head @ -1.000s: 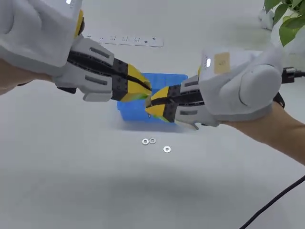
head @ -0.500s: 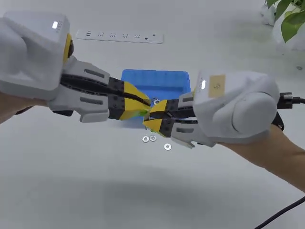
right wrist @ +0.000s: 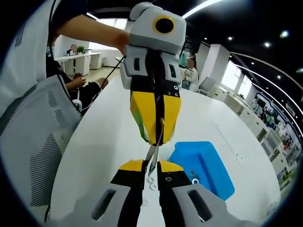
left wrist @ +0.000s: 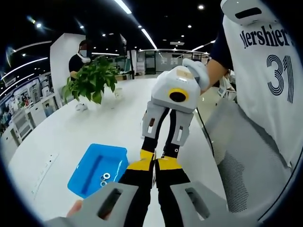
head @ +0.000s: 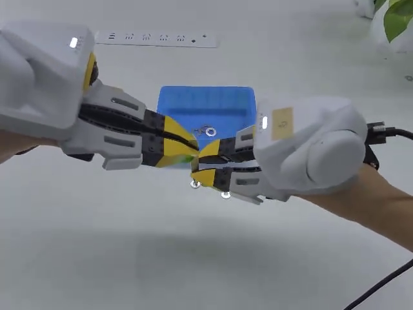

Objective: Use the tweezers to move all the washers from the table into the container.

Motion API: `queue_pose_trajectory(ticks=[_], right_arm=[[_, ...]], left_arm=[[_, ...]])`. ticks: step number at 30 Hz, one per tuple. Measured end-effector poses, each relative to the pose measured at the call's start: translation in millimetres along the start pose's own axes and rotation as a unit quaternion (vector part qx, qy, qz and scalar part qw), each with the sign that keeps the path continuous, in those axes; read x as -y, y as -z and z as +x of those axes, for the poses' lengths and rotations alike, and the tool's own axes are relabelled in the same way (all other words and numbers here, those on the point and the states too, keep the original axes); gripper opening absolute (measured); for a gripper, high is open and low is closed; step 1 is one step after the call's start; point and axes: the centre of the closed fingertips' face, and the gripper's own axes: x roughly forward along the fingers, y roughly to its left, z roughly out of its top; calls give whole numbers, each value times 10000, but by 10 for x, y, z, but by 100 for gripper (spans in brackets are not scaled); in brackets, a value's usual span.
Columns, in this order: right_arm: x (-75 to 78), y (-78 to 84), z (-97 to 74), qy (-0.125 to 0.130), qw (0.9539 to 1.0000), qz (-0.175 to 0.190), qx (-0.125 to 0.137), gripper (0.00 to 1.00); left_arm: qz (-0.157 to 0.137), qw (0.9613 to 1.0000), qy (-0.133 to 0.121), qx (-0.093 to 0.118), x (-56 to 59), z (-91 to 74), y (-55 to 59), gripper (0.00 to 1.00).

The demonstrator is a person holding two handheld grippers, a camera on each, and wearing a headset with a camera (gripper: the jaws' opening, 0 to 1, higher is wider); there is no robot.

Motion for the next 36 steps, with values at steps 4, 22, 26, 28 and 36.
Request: queue_pose_trajectory(ticks=[4, 22, 26, 28, 36], right_arm=[[49, 60, 40, 67, 9999, 82, -57, 11], [29, 244, 237, -99, 9995, 228, -210, 11], [34, 248, 262, -112, 9994, 248, -212, 11], [41, 249, 265, -101, 9994, 239, -219, 11], [33, 269, 271, -130, 9994, 247, -226, 11]], left_arm=[[26, 10000, -81, -10, -20, 62, 10, 5], [-171, 9997, -75, -151, -113, 125, 249, 6], [-156, 9997, -94, -160, -137, 116, 280, 6], [-182, 9997, -99, -150, -141, 119, 278, 6], [-226, 9996, -80, -155, -130, 138, 287, 6]])
